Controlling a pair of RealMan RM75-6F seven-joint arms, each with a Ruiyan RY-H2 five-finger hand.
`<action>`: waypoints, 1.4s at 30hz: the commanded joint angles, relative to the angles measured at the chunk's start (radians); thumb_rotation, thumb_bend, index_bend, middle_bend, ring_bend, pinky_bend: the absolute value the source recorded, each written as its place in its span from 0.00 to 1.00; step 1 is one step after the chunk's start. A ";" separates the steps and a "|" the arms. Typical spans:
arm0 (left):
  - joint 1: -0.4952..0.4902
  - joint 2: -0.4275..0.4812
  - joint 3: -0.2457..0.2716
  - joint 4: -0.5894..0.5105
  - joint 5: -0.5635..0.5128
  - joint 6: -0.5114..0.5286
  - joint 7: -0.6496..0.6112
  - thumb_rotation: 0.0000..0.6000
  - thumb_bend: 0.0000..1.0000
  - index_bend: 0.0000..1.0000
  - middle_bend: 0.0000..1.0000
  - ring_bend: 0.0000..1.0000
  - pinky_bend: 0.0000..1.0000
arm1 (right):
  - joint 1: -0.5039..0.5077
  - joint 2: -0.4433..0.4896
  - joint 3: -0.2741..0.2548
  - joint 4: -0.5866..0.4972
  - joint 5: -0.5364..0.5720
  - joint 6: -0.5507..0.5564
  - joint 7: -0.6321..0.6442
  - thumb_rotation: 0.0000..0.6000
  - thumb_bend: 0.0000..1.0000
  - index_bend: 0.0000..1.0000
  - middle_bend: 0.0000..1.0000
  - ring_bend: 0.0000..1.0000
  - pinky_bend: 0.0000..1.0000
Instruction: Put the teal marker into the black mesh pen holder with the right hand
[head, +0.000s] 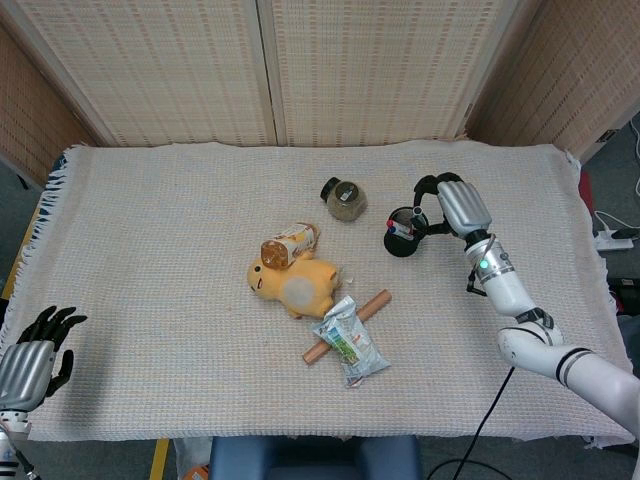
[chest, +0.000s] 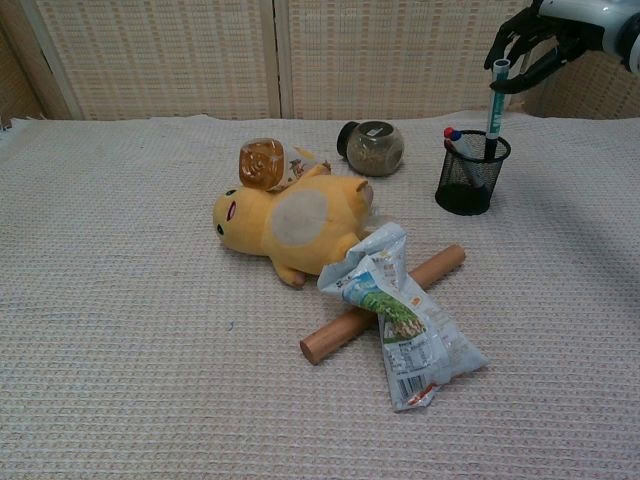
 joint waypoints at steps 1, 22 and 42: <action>0.001 0.000 -0.001 -0.001 0.001 0.003 0.000 1.00 0.59 0.22 0.10 0.04 0.18 | -0.006 0.010 -0.003 -0.009 0.012 0.000 -0.018 1.00 0.32 0.47 0.31 0.27 0.17; -0.004 -0.015 0.005 0.018 0.019 0.000 -0.001 1.00 0.59 0.22 0.11 0.04 0.19 | -0.125 0.094 -0.054 -0.268 -0.182 0.340 -0.111 1.00 0.30 0.46 0.31 0.33 0.21; -0.003 -0.015 0.011 0.000 0.033 0.008 0.022 1.00 0.59 0.22 0.11 0.04 0.19 | -0.724 0.068 -0.372 -0.108 -0.356 0.928 -0.068 1.00 0.30 0.52 0.31 0.35 0.22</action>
